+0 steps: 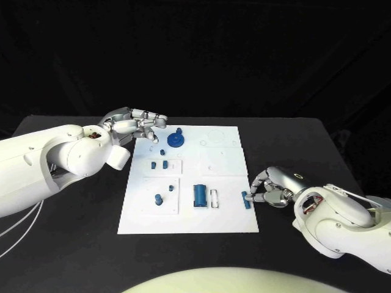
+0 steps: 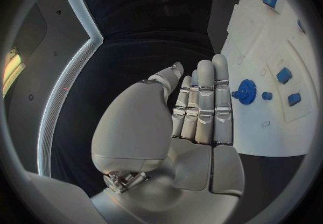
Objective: Assemble the parts on the task board
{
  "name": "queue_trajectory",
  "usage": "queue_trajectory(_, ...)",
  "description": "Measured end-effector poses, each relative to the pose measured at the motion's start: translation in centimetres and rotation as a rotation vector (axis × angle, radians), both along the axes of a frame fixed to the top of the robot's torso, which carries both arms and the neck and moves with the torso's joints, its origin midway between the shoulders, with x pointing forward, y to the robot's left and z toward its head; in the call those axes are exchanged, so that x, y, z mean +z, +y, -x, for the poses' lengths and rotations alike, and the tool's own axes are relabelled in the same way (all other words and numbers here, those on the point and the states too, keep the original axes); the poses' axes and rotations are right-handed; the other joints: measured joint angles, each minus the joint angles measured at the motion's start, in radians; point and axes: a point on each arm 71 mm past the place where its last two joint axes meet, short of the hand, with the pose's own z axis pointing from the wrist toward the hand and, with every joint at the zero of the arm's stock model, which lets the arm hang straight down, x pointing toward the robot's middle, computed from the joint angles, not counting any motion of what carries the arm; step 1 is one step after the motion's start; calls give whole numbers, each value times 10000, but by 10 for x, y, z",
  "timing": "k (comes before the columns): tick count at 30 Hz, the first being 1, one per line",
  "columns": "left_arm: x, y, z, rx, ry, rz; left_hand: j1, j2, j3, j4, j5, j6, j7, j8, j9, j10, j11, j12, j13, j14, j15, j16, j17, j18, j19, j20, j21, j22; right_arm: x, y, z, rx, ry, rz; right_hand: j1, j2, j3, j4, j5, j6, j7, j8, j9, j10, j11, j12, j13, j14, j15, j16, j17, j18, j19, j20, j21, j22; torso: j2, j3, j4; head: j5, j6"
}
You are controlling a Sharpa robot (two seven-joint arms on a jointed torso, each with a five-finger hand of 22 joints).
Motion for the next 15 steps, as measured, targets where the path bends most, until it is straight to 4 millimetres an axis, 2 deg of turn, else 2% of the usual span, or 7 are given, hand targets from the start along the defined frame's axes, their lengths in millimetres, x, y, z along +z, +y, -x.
queue_trajectory(6, 0, 0, 0, 1, 6, -3, 0, 0, 0, 0, 0, 0, 0, 0, 0, 0, 0, 0, -1, 0, 0, 0, 0, -1, 0, 0, 0, 0, -4, 5, 0, 93, 93, 149, -28, -28, -28, 28, 0, 32, -32, 0, -15, 14, -14, -48, 1, 0, 0, 0, -1, 1, 0, 0, 0, -1, -10, -7, 6, -1, -25)
queue_trajectory(8, 0, 0, 0, 1, 9, -4, 0, 0, 0, 0, 0, 0, 0, 0, 0, 0, 0, 0, -1, 0, 0, 0, 0, 0, 0, 0, 0, 1, -5, 7, 0, 120, 127, 187, -44, -44, -28, 28, 0, 67, 4, 0, -17, 15, -15, -89, 1, 0, 0, 0, -1, 0, 0, 0, 0, -1, -12, -7, 6, -1, -30)
queue_trajectory(15, 0, 1, 0, 13, 17, -13, 0, 0, 0, 0, 0, 0, 0, 0, 0, 0, 0, 0, -2, 0, 0, 0, 1, 0, 0, 0, 0, 1, -12, 13, 2, 250, 322, 285, -44, -44, -28, 28, 0, 158, -75, 1, -26, 16, -16, -126, 1, 0, 0, 0, -1, 1, 0, 0, 39, -2, -14, -2, 12, 30, -36)
